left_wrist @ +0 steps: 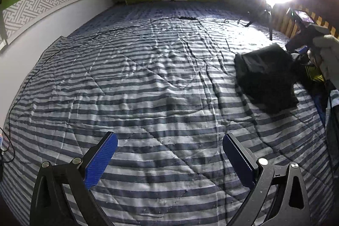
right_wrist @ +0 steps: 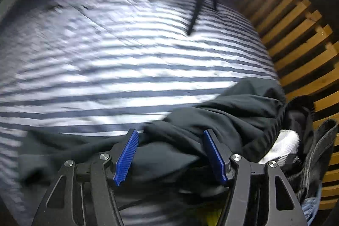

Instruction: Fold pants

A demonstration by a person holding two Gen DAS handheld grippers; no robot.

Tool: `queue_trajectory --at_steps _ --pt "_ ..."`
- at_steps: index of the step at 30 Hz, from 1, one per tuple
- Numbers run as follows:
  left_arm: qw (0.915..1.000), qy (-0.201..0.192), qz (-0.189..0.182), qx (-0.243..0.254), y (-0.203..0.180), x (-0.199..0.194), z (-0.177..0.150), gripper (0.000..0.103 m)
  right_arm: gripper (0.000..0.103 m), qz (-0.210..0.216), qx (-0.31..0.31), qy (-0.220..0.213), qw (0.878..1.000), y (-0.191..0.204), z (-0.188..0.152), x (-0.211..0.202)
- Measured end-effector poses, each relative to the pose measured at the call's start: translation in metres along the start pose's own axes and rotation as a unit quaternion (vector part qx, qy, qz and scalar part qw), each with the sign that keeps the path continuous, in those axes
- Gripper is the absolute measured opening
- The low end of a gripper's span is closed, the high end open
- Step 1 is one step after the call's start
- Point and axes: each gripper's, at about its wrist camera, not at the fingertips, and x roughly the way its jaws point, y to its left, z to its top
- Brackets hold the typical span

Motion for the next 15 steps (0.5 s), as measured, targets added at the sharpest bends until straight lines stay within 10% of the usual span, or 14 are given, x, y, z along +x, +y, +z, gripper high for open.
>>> queue_trajectory --at_steps 2,5,15 --pt "1.0000 0.005 -0.002 0.002 -0.001 0.004 -0.001 0.101 0.053 -0.014 0.001 0.001 1.000 -0.016 -0.008 0.011" --pt "0.9999 0.007 -0.003 0.009 -0.004 0.006 -0.003 0.101 0.010 -0.008 0.014 -0.009 1.000 -0.048 -0.025 0.010" --pt "0.9997 -0.015 -0.010 0.018 -0.009 -0.019 -0.003 0.101 0.004 0.037 0.140 -0.089 0.985 -0.192 -0.139 -0.076"
